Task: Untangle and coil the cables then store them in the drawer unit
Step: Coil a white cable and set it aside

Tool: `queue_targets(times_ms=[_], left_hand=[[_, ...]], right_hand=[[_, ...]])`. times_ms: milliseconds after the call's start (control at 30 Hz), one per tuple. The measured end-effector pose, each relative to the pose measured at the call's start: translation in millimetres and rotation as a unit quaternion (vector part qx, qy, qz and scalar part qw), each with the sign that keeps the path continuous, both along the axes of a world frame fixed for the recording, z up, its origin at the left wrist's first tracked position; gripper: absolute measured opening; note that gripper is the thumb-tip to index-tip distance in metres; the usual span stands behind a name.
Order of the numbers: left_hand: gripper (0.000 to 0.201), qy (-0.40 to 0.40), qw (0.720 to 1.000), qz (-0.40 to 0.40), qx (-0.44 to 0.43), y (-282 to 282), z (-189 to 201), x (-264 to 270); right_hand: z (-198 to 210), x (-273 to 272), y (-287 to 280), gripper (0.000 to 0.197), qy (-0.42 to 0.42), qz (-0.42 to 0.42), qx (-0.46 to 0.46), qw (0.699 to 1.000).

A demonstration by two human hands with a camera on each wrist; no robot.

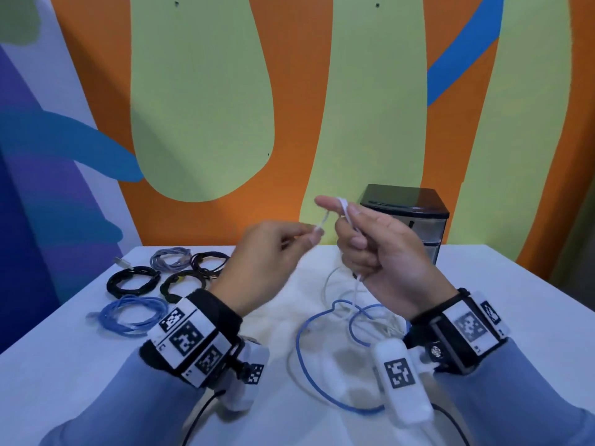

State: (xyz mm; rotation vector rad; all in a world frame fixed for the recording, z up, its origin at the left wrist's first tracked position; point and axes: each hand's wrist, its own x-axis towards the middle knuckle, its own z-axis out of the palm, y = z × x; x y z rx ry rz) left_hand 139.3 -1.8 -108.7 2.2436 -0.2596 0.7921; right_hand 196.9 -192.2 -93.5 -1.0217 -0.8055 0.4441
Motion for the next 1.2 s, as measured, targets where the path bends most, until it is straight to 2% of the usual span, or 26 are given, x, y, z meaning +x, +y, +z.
queue_targets(times_ms=[100, 200, 267, 367, 467, 500, 600, 667, 767, 867, 1033, 1133, 1200], left_hand=[[0.026, 0.068, 0.992, -0.053, 0.095, -18.4, 1.1, -8.5], [0.022, 0.087, 0.978, -0.058, 0.179, -30.5, 2.2, -16.9], [0.023, 0.076, 0.973, -0.064, 0.209, -34.8, 2.4, -20.3], [0.021, 0.009, 0.977, -0.059, 0.203, -33.9, 6.7, -22.5], [0.005, -0.084, 0.990, -0.036, 0.107, -26.0, 16.0, -24.6], [0.006, -0.101, 0.992, -0.024, 0.066, -20.6, 19.4, -23.9], [0.011, -0.108, 0.993, -0.033, -0.037, -2.1, 22.8, -18.5], [0.011, -0.105, 0.990, -0.053, -0.072, 6.2, 22.4, -16.1], [0.011, -0.123, 0.990, -0.037, -0.061, 13.3, 20.2, -12.3], [0.010, -0.152, 0.988, -0.021, -0.006, 14.3, 15.9, -8.3], [0.011, -0.194, 0.979, 0.011, 0.064, 11.2, 11.7, -2.7], [0.013, -0.200, 0.978, 0.005, 0.053, 4.8, 6.6, -2.8], [0.014, -0.155, 0.988, -0.010, -0.006, -2.0, 2.8, -4.1]], right_hand=[[-0.7, 2.7, 0.4, 0.041, 0.045, -0.024, 0.077, 0.996], [-4.2, 9.0, 2.9, 0.037, 0.063, -0.112, 0.140, 0.982], [-6.6, 13.5, 3.6, 0.035, 0.014, -0.189, 0.116, 0.975], [-11.9, 15.1, 3.5, 0.036, -0.082, -0.256, 0.001, 0.963], [-14.7, 12.0, 2.4, 0.032, -0.097, -0.217, -0.100, 0.966], [-14.7, 11.7, 2.2, 0.030, -0.102, -0.186, -0.119, 0.970], [-11.6, 9.0, 0.8, 0.030, -0.081, -0.076, -0.137, 0.984], [-8.2, 5.2, 0.2, 0.034, -0.049, -0.012, -0.135, 0.990], [-6.2, 0.3, -1.0, 0.034, -0.012, 0.025, -0.124, 0.992], [-6.7, -3.0, -0.9, 0.027, 0.001, 0.045, -0.114, 0.992], [-7.7, -3.1, -1.8, 0.029, 0.009, 0.084, -0.075, 0.994], [-9.7, -2.4, 0.5, 0.027, 0.011, 0.094, -0.057, 0.994], [-12.3, -1.7, 2.7, 0.027, 0.012, 0.095, -0.049, 0.994]])
